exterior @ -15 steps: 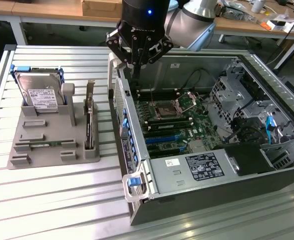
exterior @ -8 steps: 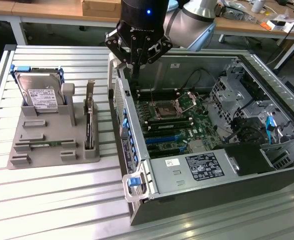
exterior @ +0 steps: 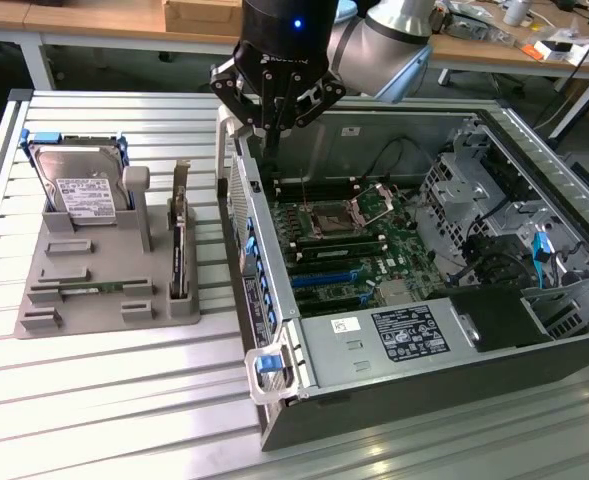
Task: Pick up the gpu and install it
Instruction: 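Reach for the gpu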
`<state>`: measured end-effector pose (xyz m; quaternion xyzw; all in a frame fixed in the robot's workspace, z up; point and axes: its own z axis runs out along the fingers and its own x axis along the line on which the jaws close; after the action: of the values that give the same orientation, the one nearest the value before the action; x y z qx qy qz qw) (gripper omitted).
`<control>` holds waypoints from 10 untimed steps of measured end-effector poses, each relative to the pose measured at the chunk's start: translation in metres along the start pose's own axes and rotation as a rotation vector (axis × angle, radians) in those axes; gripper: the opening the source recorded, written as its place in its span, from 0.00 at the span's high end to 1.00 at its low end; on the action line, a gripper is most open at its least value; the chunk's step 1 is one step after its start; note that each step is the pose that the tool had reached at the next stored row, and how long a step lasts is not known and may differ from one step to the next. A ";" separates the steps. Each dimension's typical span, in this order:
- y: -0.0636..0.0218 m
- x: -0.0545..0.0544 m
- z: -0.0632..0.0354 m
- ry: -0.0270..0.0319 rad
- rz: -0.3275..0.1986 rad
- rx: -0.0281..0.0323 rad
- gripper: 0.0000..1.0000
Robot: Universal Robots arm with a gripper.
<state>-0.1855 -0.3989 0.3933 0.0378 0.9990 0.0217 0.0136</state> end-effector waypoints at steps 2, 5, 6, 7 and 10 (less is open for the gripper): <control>-0.0001 0.001 0.0000 0.0000 0.000 0.0000 0.89; -0.0003 0.004 -0.0001 -0.0001 0.000 0.0000 0.89; -0.0004 0.005 -0.0001 0.0000 0.000 0.0000 0.89; -0.0005 0.007 -0.0002 0.0000 0.000 0.0000 0.89; -0.0007 0.010 -0.0002 0.0000 0.000 -0.0001 0.89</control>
<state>-0.1951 -0.3989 0.3933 0.0379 0.9990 0.0218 0.0136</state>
